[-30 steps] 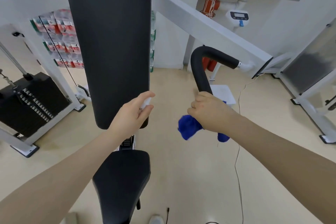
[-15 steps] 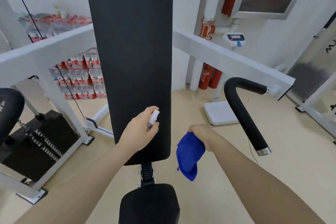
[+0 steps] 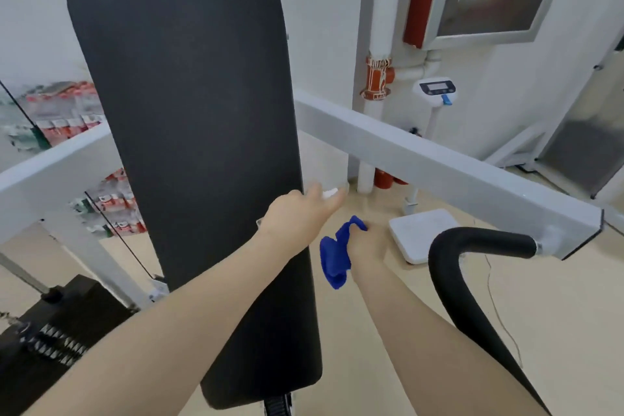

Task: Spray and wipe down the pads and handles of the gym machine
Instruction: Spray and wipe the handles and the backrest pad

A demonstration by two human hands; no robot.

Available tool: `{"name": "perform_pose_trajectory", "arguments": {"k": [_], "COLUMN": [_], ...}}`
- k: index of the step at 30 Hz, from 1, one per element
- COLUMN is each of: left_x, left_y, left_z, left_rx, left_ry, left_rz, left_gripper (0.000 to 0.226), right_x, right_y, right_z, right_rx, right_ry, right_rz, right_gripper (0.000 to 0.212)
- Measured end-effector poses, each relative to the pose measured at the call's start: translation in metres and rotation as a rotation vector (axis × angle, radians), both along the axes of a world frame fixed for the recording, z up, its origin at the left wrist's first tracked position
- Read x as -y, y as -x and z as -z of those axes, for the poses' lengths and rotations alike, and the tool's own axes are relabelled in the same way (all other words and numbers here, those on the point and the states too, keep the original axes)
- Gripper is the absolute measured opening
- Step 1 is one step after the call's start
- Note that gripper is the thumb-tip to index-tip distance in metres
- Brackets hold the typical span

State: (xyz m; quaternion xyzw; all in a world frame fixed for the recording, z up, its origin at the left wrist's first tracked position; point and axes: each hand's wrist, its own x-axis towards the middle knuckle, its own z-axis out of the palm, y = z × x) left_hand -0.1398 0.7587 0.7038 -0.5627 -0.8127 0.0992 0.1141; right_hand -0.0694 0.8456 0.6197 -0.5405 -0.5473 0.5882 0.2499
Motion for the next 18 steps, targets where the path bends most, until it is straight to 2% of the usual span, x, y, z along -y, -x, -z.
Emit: {"name": "perform_pose_trajectory", "arguments": {"k": [3, 7, 12, 18], "left_x": [-0.022, -0.028, -0.04, -0.037], "left_y": [0.013, 0.047, 0.071, 0.076], "left_z": [-0.018, -0.036, -0.057, -0.05], "left_rx": [-0.146, -0.352, -0.306, -0.259], "left_ry": [0.04, 0.033, 0.205, 0.289], "left_rz": [-0.022, 0.076, 0.023, -0.052], "left_gripper": [0.066, 0.069, 0.056, 0.051], "right_x": [-0.011, -0.011, -0.025, -0.023], "right_y": [0.024, 0.046, 0.067, 0.076], "right_z": [-0.002, -0.008, -0.022, -0.024], "right_rx": [-0.16, -0.311, -0.347, -0.349], "right_ry": [0.025, -0.011, -0.15, -0.124], "right_rz": [0.058, 0.014, -0.068, -0.102], "right_gripper": [0.021, 0.023, 0.015, 0.018]}}
